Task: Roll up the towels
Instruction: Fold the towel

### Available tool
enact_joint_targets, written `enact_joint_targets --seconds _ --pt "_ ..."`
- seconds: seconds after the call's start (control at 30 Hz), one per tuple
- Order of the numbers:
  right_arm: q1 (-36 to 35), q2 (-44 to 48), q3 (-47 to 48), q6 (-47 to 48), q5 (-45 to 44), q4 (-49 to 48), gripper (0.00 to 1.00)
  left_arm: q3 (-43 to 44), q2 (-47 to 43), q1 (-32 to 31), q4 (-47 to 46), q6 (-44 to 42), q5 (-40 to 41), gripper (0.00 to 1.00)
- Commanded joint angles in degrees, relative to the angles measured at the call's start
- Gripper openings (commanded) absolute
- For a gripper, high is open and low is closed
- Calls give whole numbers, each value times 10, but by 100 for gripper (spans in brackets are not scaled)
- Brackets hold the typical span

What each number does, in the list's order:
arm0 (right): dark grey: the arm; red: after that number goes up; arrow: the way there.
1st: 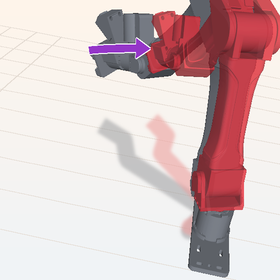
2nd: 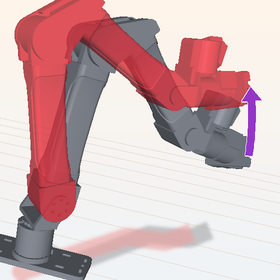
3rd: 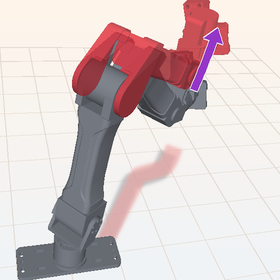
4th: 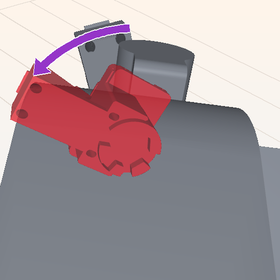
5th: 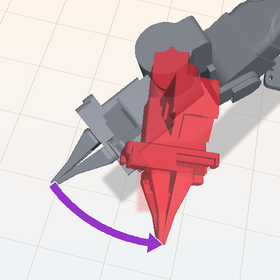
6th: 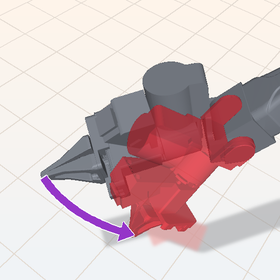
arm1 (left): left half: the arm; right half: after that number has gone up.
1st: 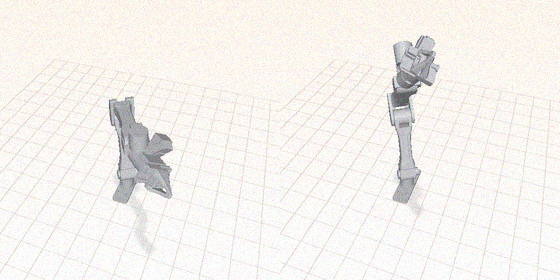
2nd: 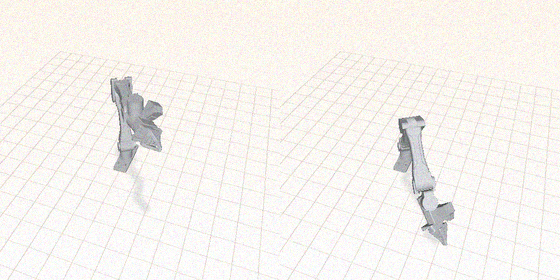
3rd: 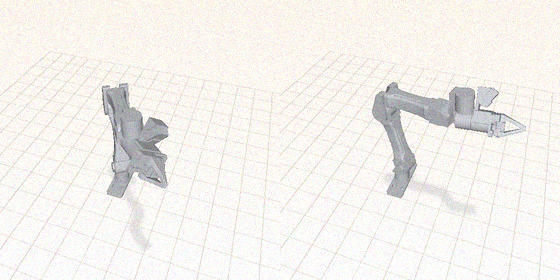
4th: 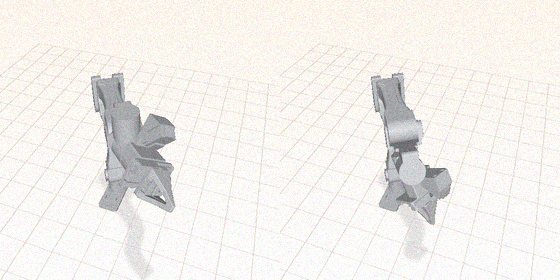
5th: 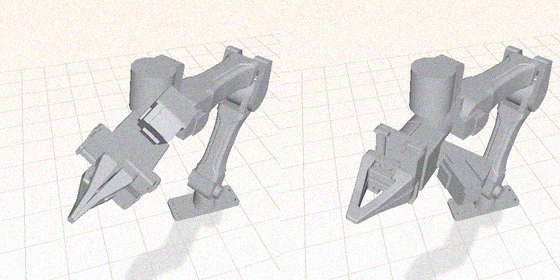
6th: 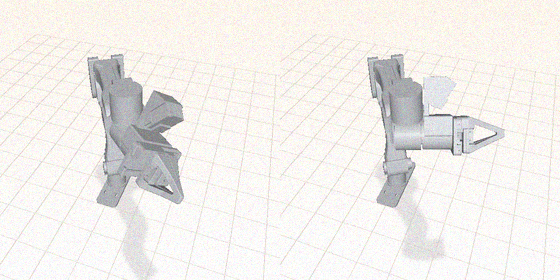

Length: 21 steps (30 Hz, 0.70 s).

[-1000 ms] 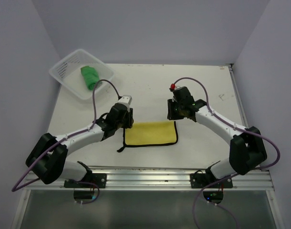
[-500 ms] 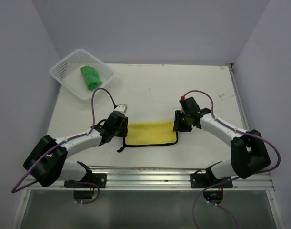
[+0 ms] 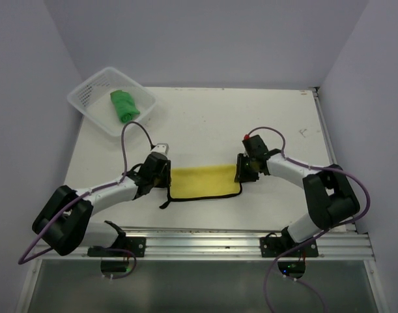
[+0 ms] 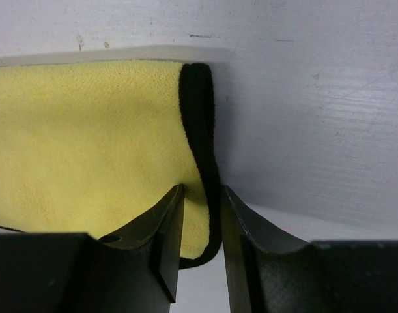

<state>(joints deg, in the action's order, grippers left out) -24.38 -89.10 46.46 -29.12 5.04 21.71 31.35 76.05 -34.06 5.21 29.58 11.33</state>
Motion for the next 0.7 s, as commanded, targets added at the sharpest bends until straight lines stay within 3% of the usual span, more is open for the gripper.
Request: enact_joint_targets --seconds 0.0,0.23,0.4,0.5,0.67 --pt "-2 -22 -4 -1 -34 -10 32 -3 0 9 -14 8 15 43" --pt "-5 -32 7 26 -50 8 32 -9 11 15 -20 11 15 43" --pt "-38 -47 28 33 -120 31 27 -9 16 15 -22 8 17 43" --pt "-48 -52 32 32 -130 40 20 -12 23 15 -25 11 12 43" --pt "-57 -56 31 29 -139 44 17 -17 29 15 -35 13 7 44"
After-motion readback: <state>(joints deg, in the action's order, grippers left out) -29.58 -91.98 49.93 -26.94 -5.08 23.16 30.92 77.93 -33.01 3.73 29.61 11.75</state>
